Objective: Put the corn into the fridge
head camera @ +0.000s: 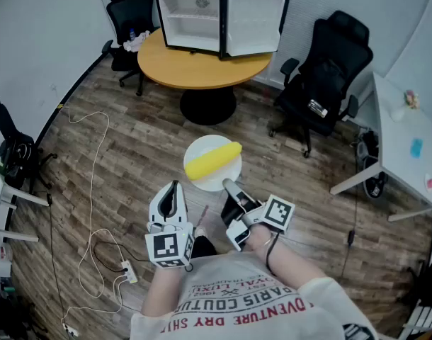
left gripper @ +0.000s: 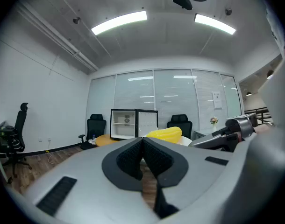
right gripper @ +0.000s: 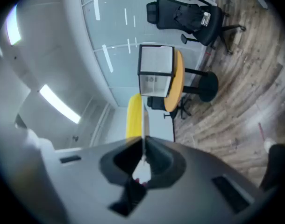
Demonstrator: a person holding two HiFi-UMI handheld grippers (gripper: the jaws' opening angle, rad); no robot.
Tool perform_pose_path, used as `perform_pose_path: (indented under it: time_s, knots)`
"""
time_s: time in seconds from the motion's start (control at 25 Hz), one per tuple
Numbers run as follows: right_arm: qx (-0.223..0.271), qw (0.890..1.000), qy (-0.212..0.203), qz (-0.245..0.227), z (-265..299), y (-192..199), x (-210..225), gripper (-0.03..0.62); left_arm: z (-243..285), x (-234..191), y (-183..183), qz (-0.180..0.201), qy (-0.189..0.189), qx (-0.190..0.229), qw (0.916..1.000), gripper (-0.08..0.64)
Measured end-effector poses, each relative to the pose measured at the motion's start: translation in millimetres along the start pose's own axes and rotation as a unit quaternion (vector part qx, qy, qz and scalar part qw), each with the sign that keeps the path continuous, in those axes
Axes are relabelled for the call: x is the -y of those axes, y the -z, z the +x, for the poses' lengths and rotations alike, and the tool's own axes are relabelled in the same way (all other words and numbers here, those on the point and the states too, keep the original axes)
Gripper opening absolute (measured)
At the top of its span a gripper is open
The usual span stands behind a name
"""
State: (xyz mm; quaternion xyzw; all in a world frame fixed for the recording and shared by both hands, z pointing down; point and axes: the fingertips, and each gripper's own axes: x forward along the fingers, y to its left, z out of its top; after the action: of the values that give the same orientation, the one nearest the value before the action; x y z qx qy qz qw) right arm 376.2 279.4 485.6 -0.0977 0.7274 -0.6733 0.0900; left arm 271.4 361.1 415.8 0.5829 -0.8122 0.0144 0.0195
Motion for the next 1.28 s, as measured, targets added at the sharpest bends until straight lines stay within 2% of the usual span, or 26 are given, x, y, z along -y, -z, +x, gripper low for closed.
perform_pose_path:
  time_s: [0.24,0.72,0.96,1.28]
  knots:
    - [-0.002,1.0,-0.003,-0.004,2,-1,2,0.04,1,0,5,-0.003,0.0,0.002,1.0,0.034]
    - [0.004,1.0,0.019,0.004,24,-5,22,0.04,24,-16,16,-0.009,0.011,0.006,0.9999,0.034]
    - [0.021,1.0,0.02,0.006,99,-12,4,0.04,70,-79,-1,-0.011,0.025,0.004,0.9996,0.034]
    - [0.037,0.999,0.011,0.003,165,-5,0,0.04,98,-142,-8,-0.003,0.036,0.008,0.9993,0.034]
